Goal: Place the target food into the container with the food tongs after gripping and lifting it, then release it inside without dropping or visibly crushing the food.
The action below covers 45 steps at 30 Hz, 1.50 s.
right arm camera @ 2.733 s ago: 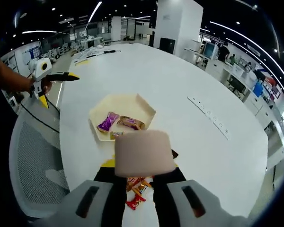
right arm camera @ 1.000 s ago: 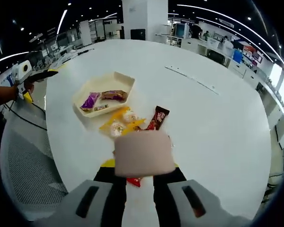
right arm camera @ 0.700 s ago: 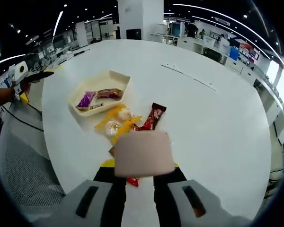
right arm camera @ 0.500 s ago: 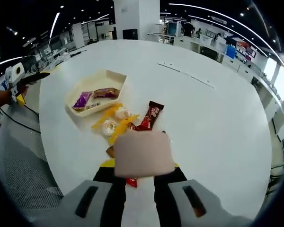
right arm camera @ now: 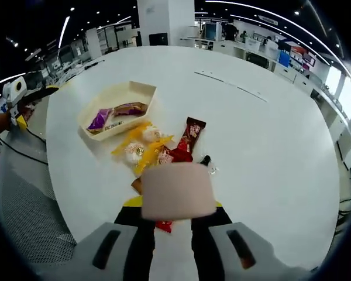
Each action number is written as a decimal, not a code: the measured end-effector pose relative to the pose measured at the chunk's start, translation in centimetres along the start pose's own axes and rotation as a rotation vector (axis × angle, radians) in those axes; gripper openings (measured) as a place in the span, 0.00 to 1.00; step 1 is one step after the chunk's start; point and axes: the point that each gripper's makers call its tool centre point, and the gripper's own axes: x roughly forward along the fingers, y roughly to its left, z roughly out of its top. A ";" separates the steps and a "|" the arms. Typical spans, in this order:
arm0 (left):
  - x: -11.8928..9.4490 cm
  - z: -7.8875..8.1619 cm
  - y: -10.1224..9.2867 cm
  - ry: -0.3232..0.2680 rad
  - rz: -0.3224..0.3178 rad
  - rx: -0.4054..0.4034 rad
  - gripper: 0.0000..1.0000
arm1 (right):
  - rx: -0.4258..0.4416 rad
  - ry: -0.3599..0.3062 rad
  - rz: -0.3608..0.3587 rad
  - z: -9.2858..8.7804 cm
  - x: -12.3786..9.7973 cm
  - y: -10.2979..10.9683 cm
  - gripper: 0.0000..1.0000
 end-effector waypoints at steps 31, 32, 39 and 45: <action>0.1 -0.1 -0.1 0.010 0.000 -0.003 1.00 | -0.010 -0.049 0.020 0.5 -0.4 0.5 0.13; 0.1 -0.1 -0.1 0.010 0.000 -0.003 1.00 | -0.010 -0.050 0.022 0.5 -0.4 0.5 0.13; 0.1 -0.1 0.0 0.008 0.001 -0.004 0.99 | -0.024 -0.068 0.023 1.8 -1.2 0.0 0.13; 0.1 -0.1 0.0 0.007 0.001 -0.006 0.99 | -0.063 -0.080 0.021 3.9 -2.2 -0.6 0.13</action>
